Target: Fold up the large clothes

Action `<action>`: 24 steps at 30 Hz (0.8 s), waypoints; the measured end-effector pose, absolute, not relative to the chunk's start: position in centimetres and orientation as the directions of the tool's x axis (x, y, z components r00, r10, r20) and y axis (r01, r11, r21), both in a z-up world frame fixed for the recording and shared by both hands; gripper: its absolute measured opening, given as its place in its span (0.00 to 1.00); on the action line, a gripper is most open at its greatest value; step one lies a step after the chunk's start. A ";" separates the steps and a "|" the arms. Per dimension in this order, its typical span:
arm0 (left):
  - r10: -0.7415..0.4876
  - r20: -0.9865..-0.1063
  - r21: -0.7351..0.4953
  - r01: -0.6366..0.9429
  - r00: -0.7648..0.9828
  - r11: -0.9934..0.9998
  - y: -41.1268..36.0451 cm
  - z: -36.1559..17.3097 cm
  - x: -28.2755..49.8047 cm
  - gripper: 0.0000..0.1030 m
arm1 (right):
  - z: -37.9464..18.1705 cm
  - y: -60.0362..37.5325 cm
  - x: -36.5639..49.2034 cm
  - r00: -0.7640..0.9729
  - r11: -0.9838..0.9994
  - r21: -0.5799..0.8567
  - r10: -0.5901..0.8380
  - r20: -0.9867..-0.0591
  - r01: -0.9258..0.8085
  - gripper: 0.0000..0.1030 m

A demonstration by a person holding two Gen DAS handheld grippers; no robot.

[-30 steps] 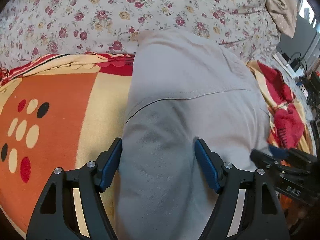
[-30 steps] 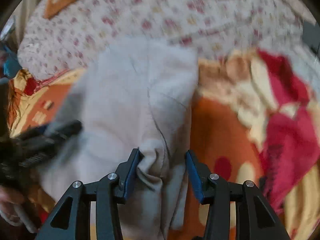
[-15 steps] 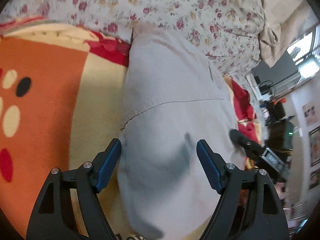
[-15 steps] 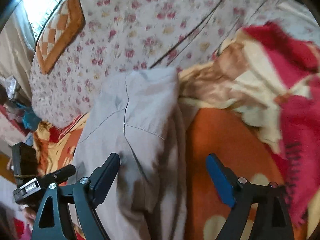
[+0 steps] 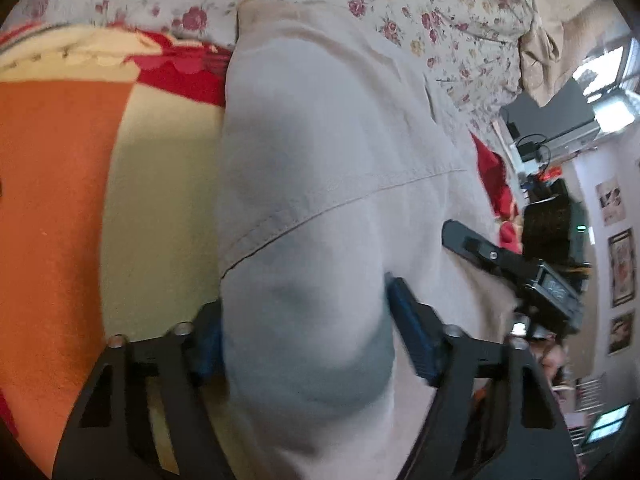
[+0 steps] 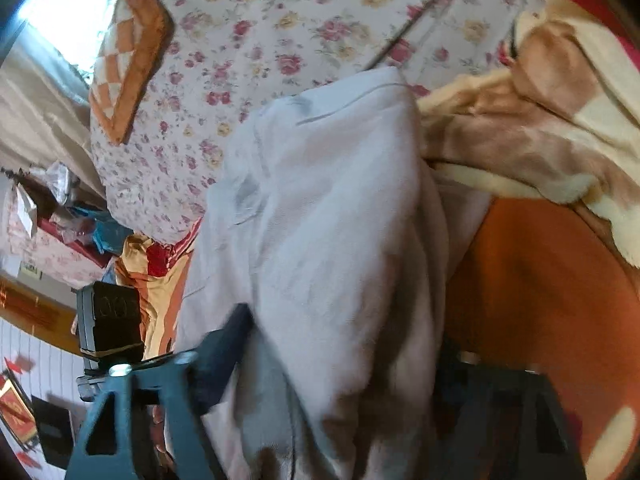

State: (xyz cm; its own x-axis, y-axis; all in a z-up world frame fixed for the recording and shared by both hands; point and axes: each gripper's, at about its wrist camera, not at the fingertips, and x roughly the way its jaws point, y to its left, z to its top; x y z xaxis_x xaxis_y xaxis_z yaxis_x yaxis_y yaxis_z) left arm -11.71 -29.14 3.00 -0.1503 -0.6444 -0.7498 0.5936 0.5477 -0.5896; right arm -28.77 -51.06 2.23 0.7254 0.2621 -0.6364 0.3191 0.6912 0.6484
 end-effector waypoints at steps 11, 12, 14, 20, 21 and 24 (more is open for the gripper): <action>-0.732 -0.677 -0.588 0.652 -0.073 0.479 -22.2 10.3 -15.0 0.28 | 7.6 -44.8 -31.0 0.781 0.685 0.720 0.387 -0.490 0.112 0.38; -0.734 -0.676 -0.580 0.662 -0.065 0.475 -20.6 11.2 -15.8 0.28 | 7.7 -44.0 -31.3 0.780 0.671 0.736 0.414 -0.470 0.087 0.38; -0.726 -0.686 -0.556 0.676 -0.044 0.483 -17.8 11.8 -16.9 0.28 | 7.7 -42.3 -31.9 0.766 0.658 0.751 0.456 -0.454 0.052 0.38; -0.562 -0.827 -0.440 0.630 -0.007 0.640 -13.8 7.4 -20.1 0.47 | 3.9 -38.4 -34.5 0.603 0.765 0.582 0.334 -0.724 0.275 0.61; -0.543 -0.839 -0.424 0.615 0.008 0.664 -13.5 6.7 -20.3 0.54 | 4.2 -38.3 -35.3 0.607 0.785 0.551 0.299 -0.737 0.283 0.61; -0.538 -0.839 -0.398 0.579 0.083 0.711 -12.5 7.1 -20.6 0.55 | 7.5 -37.9 -37.7 0.657 0.834 0.460 0.165 -0.735 0.304 0.61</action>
State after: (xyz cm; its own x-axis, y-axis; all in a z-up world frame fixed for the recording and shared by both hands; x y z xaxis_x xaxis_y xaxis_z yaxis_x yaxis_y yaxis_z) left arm -20.62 -12.49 7.07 0.0828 -0.5376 -0.8392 0.5794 0.7111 -0.3984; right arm -37.72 -37.90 7.45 0.6575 0.1655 -0.7351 0.3045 0.8340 0.4601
